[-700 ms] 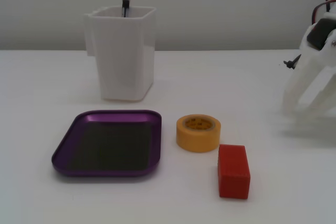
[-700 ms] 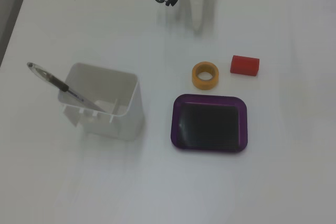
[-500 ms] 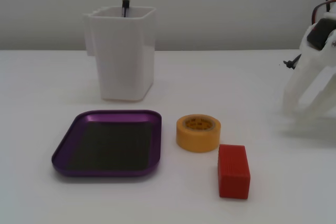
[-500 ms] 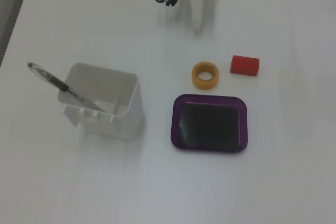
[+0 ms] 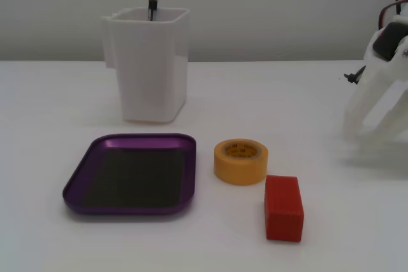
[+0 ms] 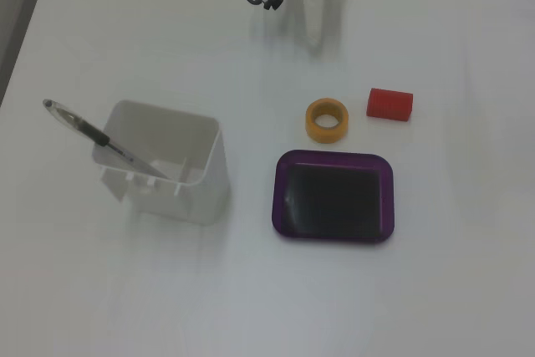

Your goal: Pick up the red cube and place it in the box.

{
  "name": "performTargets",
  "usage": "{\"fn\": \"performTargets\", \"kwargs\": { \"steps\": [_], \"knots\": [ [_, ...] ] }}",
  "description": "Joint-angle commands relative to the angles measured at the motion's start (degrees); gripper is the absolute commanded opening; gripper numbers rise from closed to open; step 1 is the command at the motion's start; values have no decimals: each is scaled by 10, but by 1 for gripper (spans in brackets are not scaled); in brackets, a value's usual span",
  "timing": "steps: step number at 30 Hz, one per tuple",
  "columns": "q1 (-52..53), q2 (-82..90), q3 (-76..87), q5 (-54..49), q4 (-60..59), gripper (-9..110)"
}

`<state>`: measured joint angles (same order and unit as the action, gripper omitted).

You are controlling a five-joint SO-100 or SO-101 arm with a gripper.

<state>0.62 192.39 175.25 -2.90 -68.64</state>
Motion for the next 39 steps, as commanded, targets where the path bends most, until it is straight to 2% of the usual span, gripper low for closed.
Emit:
{"fn": "performTargets", "kwargs": {
  "steps": [1,9,14,17,22,26,28,34,39],
  "knots": [
    [3,49,-1,-4,5,4],
    [4,42,-116,-12,25,5],
    [17,40,-171,-138,47,5],
    [50,17,-204,-153,47,5],
    [57,-160,-303,-155,62,11],
    [-4,-369,-458,-148,53,16],
    [-46,-471,-540,-121,25,16],
    [-142,-737,-809,91,-56,17],
    [-163,-876,-936,214,-122,17]
  ]
}}
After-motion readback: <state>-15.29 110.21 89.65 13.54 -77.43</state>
